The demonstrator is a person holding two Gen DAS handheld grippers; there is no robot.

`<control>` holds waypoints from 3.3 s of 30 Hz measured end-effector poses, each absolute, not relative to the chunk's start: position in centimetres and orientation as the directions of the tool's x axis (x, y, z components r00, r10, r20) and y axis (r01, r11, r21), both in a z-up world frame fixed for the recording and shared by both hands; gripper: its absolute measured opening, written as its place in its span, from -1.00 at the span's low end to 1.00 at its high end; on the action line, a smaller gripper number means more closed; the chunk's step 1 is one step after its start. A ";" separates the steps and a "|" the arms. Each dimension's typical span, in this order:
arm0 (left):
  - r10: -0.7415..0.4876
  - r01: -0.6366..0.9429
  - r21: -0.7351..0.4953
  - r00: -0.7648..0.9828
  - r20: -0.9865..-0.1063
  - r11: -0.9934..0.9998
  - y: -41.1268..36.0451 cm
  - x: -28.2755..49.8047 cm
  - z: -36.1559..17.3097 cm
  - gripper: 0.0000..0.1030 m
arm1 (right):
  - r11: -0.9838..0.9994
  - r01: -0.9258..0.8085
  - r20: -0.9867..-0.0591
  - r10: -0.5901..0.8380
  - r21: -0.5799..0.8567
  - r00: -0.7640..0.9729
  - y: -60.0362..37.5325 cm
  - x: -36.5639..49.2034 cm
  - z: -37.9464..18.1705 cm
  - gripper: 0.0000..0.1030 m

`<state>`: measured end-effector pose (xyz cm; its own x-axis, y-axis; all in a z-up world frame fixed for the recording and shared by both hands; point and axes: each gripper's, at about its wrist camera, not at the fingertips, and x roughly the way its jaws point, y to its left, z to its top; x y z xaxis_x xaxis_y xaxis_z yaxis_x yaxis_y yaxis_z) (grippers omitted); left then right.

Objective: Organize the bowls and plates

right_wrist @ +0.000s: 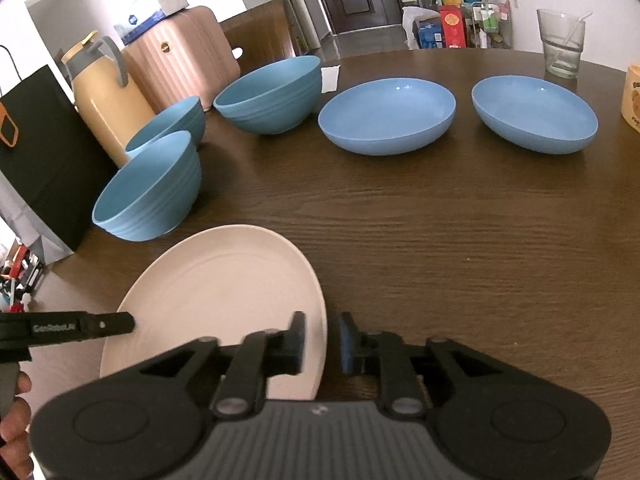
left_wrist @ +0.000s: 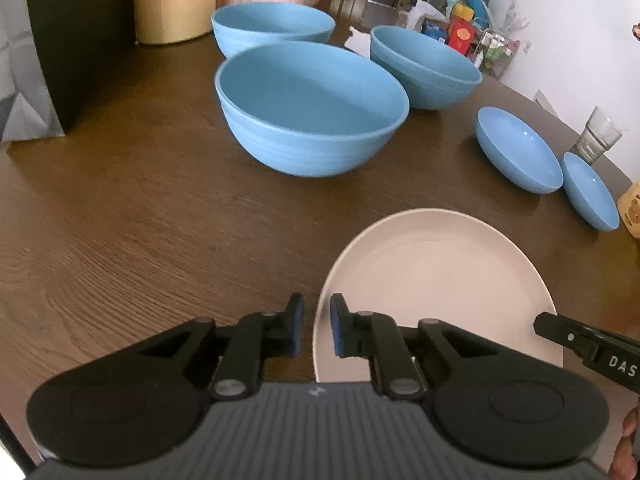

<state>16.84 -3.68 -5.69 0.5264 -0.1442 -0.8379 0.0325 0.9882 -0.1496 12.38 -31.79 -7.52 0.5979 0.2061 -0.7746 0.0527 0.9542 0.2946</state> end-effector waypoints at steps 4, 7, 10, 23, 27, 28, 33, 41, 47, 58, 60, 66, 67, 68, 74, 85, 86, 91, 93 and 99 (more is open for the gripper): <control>-0.128 0.032 -0.133 0.559 -0.819 0.991 -3.5 16.5 -5.0 -0.08 | 0.960 0.041 -0.765 0.194 0.277 0.614 -31.8 12.1 -6.8 -0.03; -0.123 0.035 -0.126 0.578 -0.807 0.991 -3.5 16.1 -4.4 0.17 | 0.965 0.023 -0.755 0.190 0.262 0.627 -31.6 11.8 -6.1 0.37; -0.119 0.040 -0.119 0.595 -0.795 0.992 -3.6 15.8 -3.9 0.35 | 0.968 0.012 -0.746 0.184 0.249 0.640 -31.4 11.6 -5.5 0.65; -0.099 0.050 -0.088 0.655 -0.749 0.995 -3.7 14.4 -2.3 1.00 | 0.976 0.013 -0.738 0.156 0.218 0.657 -31.1 11.6 -4.2 0.97; -0.108 0.048 -0.101 0.647 -0.755 0.994 -3.5 14.3 -2.1 1.00 | 0.977 0.014 -0.737 0.149 0.211 0.659 -31.2 11.5 -3.9 1.00; -0.107 0.046 -0.102 0.645 -0.757 0.994 -3.5 14.2 -2.0 1.00 | 0.978 0.014 -0.737 0.147 0.208 0.660 -31.2 11.4 -3.9 1.00; -0.109 0.046 -0.103 0.642 -0.759 0.994 -3.6 14.2 -1.9 1.00 | 0.981 0.018 -0.738 0.134 0.194 0.661 -31.3 11.2 -3.5 1.00; -0.114 0.057 -0.102 0.643 -0.758 0.993 -4.1 14.4 -1.3 1.00 | 0.985 0.033 -0.736 0.102 0.167 0.670 -31.8 11.4 -2.8 1.00; -0.131 0.083 -0.101 0.648 -0.751 0.991 -5.3 14.7 -0.4 1.00 | 0.987 0.055 -0.726 0.072 0.150 0.683 -32.8 11.6 -1.9 1.00; -0.167 0.129 -0.110 0.651 -0.740 0.986 -8.3 15.9 1.3 1.00 | 0.987 0.106 -0.718 0.012 0.119 0.696 -35.8 12.7 -0.3 1.00; -0.169 0.130 -0.111 0.651 -0.740 0.985 -8.7 16.3 1.6 1.00 | 0.987 0.112 -0.719 0.004 0.115 0.695 -36.4 13.2 0.0 1.00; -0.175 0.129 -0.119 0.649 -0.741 0.984 -10.3 18.1 2.5 1.00 | 0.987 0.114 -0.709 -0.001 0.113 0.705 -38.5 14.8 1.1 1.00; -0.176 0.128 -0.122 0.648 -0.741 0.984 -10.5 18.5 2.6 1.00 | 0.987 0.113 -0.708 0.002 0.115 0.706 -38.9 15.1 1.2 1.00; -0.176 0.126 -0.124 0.646 -0.743 0.984 -10.8 18.8 2.8 1.00 | 0.987 0.112 -0.707 0.003 0.117 0.707 -39.2 15.5 1.3 1.00; -0.174 0.113 -0.133 0.643 -0.746 0.985 -12.5 21.3 3.6 1.00 | 0.988 0.098 -0.708 0.015 0.118 0.706 -40.3 17.9 1.6 1.00; -0.162 0.079 -0.145 0.630 -0.760 0.986 -15.2 25.8 4.2 1.00 | 0.981 0.109 -0.741 0.048 0.163 0.670 -42.7 23.4 0.6 0.84; -0.160 0.079 -0.142 0.627 -0.763 0.987 -15.5 26.2 4.2 1.00 | 0.980 0.112 -0.745 0.051 0.167 0.665 -42.9 23.9 0.4 0.82; -0.150 0.085 -0.124 0.615 -0.774 0.989 -16.9 27.9 3.8 1.00 | 0.978 0.113 -0.756 0.061 0.176 0.651 -43.5 26.0 -0.3 0.74; -0.141 0.082 -0.115 0.610 -0.779 0.990 -17.4 28.4 3.6 1.00 | 0.978 0.109 -0.759 0.065 0.177 0.648 -43.6 26.8 -0.5 0.73; -0.125 0.073 -0.102 0.590 -0.797 0.992 -19.0 30.1 2.8 1.00 | 0.981 0.092 -0.763 0.071 0.169 0.642 -43.7 28.8 -0.7 0.72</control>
